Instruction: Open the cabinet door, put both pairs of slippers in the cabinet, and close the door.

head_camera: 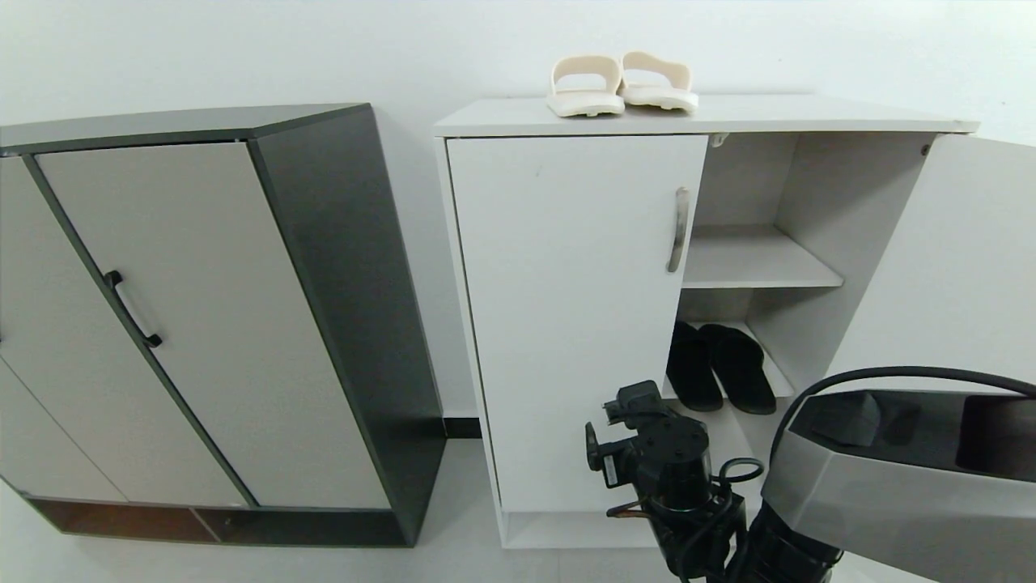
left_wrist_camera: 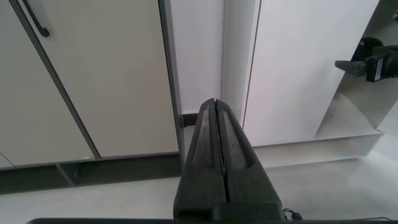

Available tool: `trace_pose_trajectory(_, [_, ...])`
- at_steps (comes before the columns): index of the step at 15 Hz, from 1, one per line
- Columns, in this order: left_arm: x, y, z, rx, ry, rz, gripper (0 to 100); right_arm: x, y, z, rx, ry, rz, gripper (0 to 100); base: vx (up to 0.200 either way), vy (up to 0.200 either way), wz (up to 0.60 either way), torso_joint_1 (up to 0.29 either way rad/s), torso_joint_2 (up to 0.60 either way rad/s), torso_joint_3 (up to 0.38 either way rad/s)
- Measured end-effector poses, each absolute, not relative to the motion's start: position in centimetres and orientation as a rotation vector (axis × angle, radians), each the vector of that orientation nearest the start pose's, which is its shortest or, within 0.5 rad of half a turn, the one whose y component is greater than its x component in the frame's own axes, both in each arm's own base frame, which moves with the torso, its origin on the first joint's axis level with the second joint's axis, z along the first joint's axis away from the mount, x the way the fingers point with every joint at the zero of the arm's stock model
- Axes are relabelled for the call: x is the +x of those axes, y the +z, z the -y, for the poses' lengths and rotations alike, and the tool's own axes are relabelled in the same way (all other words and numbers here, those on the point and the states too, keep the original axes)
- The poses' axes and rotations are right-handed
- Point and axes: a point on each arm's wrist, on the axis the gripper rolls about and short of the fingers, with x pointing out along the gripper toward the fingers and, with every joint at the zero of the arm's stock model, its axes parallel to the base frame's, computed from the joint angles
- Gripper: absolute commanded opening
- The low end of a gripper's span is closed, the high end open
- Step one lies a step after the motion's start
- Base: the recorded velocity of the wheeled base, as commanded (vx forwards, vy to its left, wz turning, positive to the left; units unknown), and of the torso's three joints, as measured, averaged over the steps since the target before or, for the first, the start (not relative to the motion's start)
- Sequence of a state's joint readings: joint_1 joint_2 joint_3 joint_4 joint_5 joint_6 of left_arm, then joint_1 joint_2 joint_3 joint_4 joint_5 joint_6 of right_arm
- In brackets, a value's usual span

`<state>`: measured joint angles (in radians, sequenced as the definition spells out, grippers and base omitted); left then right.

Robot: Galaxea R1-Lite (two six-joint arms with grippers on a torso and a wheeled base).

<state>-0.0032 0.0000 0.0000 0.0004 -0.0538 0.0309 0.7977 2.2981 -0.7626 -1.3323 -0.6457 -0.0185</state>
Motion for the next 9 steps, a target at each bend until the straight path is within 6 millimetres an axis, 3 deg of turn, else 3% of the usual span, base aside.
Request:
trace_pose_trajectory(2, [-2.28, 7.51, 0.11, 0.031, -0.057, -0.002, 0, 27.29, 3.23, -26.0, -0.154, 0.154, -0.152, 100, 0.0, 0.0, 0.0, 0.024, -0.15, -0.356])
trace_pose_trajectory(9, [-2.28, 7.55, 0.12, 0.031, -0.056, 0.001, 0, 27.3, 3.17, -25.99, -0.155, 0.153, -0.153, 100, 0.0, 0.0, 0.0, 0.088, -0.5, -0.351])
